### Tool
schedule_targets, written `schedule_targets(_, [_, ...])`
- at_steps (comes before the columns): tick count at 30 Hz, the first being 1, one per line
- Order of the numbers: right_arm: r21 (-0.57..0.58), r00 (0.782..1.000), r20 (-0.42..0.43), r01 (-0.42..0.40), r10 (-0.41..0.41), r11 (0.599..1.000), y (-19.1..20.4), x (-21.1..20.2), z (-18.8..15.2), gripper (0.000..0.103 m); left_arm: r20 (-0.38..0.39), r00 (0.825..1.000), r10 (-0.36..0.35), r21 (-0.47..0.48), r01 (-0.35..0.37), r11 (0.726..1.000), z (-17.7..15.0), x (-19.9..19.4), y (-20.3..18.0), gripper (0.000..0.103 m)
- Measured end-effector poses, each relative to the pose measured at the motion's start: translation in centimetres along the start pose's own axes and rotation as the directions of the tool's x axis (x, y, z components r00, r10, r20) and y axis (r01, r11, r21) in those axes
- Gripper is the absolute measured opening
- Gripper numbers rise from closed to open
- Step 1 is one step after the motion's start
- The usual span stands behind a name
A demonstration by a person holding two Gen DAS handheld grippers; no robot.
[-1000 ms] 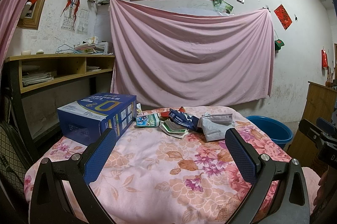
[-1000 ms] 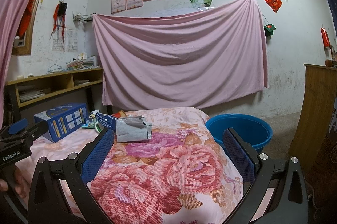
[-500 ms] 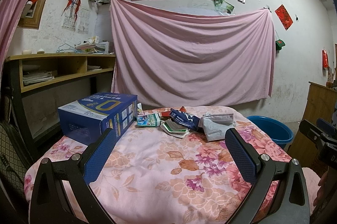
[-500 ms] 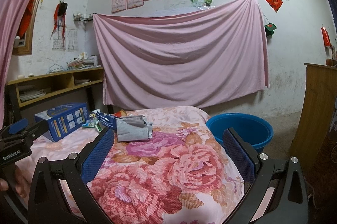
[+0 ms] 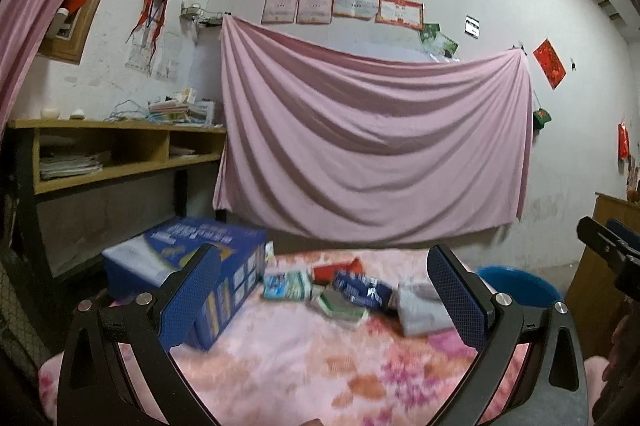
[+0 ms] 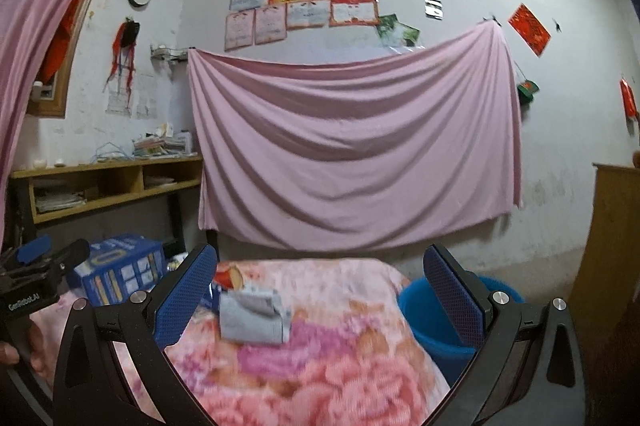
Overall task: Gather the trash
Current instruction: 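Grasp the grey face mask with the right gripper while the left gripper grasps the blue wrapper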
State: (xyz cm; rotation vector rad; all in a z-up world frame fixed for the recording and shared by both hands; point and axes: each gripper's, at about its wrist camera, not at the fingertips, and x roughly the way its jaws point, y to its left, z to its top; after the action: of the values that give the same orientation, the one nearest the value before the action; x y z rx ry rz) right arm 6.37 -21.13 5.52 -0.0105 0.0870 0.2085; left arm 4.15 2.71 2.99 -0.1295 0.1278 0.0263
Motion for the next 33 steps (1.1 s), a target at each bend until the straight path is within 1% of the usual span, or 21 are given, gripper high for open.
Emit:
schedule_targets(3, [-0.022, 1.000, -0.001, -0.026, 0.026, 0.999, 0.2, 2.0, 0.6, 0.103, 0.006, 1.000, -0.013, -0.002, 0.013, 1.000, 0.6, 1.5, 0.1, 0.101])
schedule_targets(7, [-0.026, 0.996, -0.042, -0.078, 0.076, 0.997, 0.5, 5.2, 0.5, 0.103, -0.031, 0.999, -0.027, -0.019, 0.026, 0.999, 0.9, 4.1, 0.5, 0.101])
schedule_targets(11, [-0.026, 0.989, -0.110, -0.107, 0.104, 0.994, 0.6, 8.1, -0.1, 0.103, -0.099, 0.994, -0.051, -0.045, 0.047, 0.998, 0.6, 6.9, 1.0, 0.100])
schedule_targets(14, [-0.006, 0.977, -0.167, -0.137, 0.134, 0.991, 0.1, 10.0, -0.7, 0.103, -0.160, 0.984, -0.074, -0.079, 0.061, 0.995, 0.4, 9.1, 1.4, 0.100])
schedule_targets(16, [0.008, 0.963, -0.219, -0.160, 0.158, 0.987, -0.1, 11.1, -1.2, 0.099, -0.203, 0.974, -0.096, -0.097, 0.078, 0.992, 0.1, 10.4, 1.5, 0.099])
schedule_targets(18, [0.022, 0.938, -0.292, -0.191, 0.189, 0.981, -0.1, 12.5, -2.0, 0.095, -0.241, 0.963, -0.120, -0.111, 0.095, 0.989, 0.0, 11.7, 1.5, 0.095])
schedule_targets(19, [0.021, 0.928, -0.315, -0.201, 0.197, 0.979, -0.2, 13.1, -2.1, 0.092, -0.259, 0.957, -0.131, -0.117, 0.103, 0.988, -0.1, 12.3, 1.4, 0.092])
schedule_targets(21, [0.012, 0.903, -0.376, -0.217, 0.206, 0.976, 0.0, 14.1, -2.8, 0.088, -0.302, 0.942, -0.148, -0.128, 0.114, 0.985, -0.5, 13.7, 1.4, 0.085])
schedule_targets(23, [0.028, 0.866, -0.444, -0.245, 0.232, 0.969, 0.3, 15.3, -3.7, 0.087, -0.338, 0.928, -0.159, -0.133, 0.120, 0.984, -1.0, 14.9, 1.4, 0.070])
schedule_targets(24, [0.043, 0.846, -0.473, -0.255, 0.245, 0.966, 0.3, 15.9, -4.1, 0.087, -0.362, 0.918, -0.162, -0.136, 0.120, 0.983, -1.3, 15.5, 1.4, 0.067])
schedule_targets(25, [0.054, 0.835, -0.489, -0.260, 0.252, 0.964, 0.3, 16.3, -4.2, 0.086, -0.384, 0.907, -0.171, -0.142, 0.124, 0.982, -1.6, 16.1, 1.4, 0.061])
schedule_targets(26, [0.070, 0.820, -0.508, -0.266, 0.264, 0.962, 0.3, 16.7, -4.4, 0.085, -0.405, 0.896, -0.181, -0.152, 0.129, 0.980, -1.9, 16.6, 1.6, 0.057])
schedule_targets(27, [0.090, 0.803, -0.527, -0.275, 0.280, 0.957, 0.4, 17.3, -4.7, 0.083, -0.432, 0.880, -0.197, -0.168, 0.136, 0.976, -2.2, 17.2, 1.7, 0.056])
schedule_targets(28, [0.111, 0.783, -0.548, -0.282, 0.295, 0.953, 0.4, 17.8, -5.0, 0.081, -0.442, 0.873, -0.204, -0.176, 0.138, 0.975, -2.5, 17.5, 1.6, 0.055])
schedule_targets(29, [0.124, 0.769, -0.562, -0.286, 0.305, 0.950, 0.4, 18.1, -5.2, 0.079, -0.456, 0.863, -0.215, -0.189, 0.142, 0.972, -2.8, 17.8, 1.8, 0.054])
schedule_targets(30, [0.145, 0.749, -0.578, -0.297, 0.324, 0.944, 0.4, 18.5, -5.4, 0.074, -0.468, 0.854, -0.226, -0.201, 0.147, 0.969, -2.9, 18.1, 1.9, 0.054])
schedule_targets(31, [0.154, 0.737, -0.588, -0.302, 0.333, 0.941, 0.4, 18.7, -5.6, 0.067, -0.476, 0.848, -0.233, -0.208, 0.149, 0.967, -2.9, 18.4, 1.9, 0.054])
schedule_targets(33, [0.161, 0.716, -0.608, -0.312, 0.343, 0.936, 0.6, 19.0, -5.9, 0.060, -0.485, 0.839, -0.247, -0.222, 0.155, 0.963, -3.0, 18.8, 2.0, 0.054])
